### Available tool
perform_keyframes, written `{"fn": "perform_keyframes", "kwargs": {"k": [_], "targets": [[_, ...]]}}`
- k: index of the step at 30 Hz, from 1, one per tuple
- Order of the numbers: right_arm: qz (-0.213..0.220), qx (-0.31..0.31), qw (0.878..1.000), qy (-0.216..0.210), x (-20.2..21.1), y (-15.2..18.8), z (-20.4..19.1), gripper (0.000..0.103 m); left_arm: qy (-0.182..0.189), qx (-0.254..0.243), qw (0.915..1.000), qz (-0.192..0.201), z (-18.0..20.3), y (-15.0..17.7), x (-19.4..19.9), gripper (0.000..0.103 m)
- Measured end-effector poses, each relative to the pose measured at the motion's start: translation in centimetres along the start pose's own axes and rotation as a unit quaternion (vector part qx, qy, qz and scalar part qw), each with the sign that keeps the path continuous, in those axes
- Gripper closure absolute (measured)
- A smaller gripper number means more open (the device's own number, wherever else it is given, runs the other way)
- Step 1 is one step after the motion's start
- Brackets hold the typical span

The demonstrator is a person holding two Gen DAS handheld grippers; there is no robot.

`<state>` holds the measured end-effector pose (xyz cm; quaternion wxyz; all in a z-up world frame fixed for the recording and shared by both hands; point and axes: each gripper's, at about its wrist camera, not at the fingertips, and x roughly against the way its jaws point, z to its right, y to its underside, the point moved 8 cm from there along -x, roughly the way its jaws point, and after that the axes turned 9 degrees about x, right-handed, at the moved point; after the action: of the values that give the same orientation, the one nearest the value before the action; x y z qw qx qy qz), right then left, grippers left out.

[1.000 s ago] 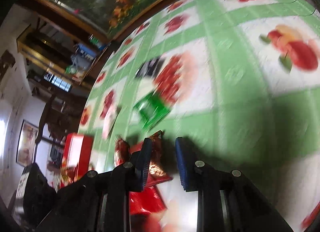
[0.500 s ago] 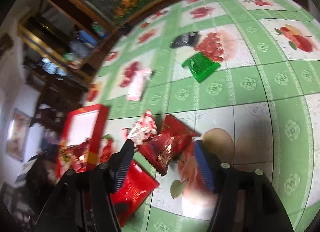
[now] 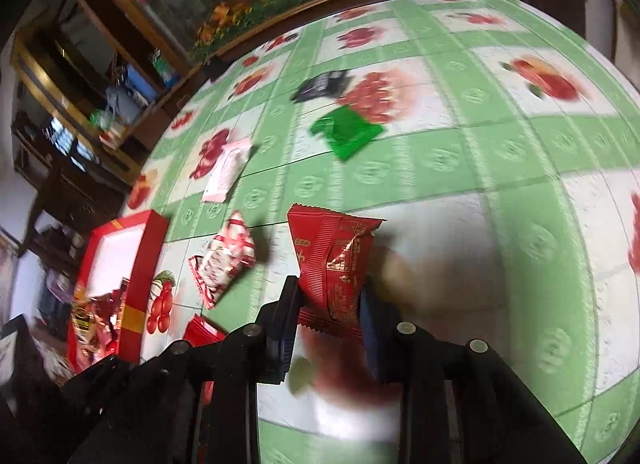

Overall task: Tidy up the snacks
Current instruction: 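Grasp a red rectangular packet with the left tool while the right grasps a red gold-print bag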

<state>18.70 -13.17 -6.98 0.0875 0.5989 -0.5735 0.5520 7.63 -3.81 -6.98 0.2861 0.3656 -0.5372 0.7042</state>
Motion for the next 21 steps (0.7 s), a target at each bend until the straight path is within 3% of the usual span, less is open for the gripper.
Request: {"fn": "perform_keyframes", "kwargs": {"k": [3, 9, 16, 21], "targets": [[0.020, -0.023, 0.999, -0.034, 1.5, 1.1, 1.6, 0.074, 0.035, 0.028, 0.9990, -0.005, -0.1, -0.1, 0.5, 0.055], [0.089, -0.014, 0.991, -0.096, 4.1, 1.0, 1.2, 0.074, 0.009, 0.027, 0.9993, 0.024, 0.0, -0.5, 2.3, 0.055], [0.106, 0.023, 0.989, -0.099, 4.3, 0.8, -0.6, 0.074, -0.077, 0.009, 0.9905, 0.113, -1.5, -2.6, 5.6, 0.055], [0.107, 0.030, 0.990, -0.088, 4.2, 1.0, -0.5, 0.074, -0.110, 0.030, 0.9846, 0.133, -3.8, -3.5, 6.6, 0.055]]}}
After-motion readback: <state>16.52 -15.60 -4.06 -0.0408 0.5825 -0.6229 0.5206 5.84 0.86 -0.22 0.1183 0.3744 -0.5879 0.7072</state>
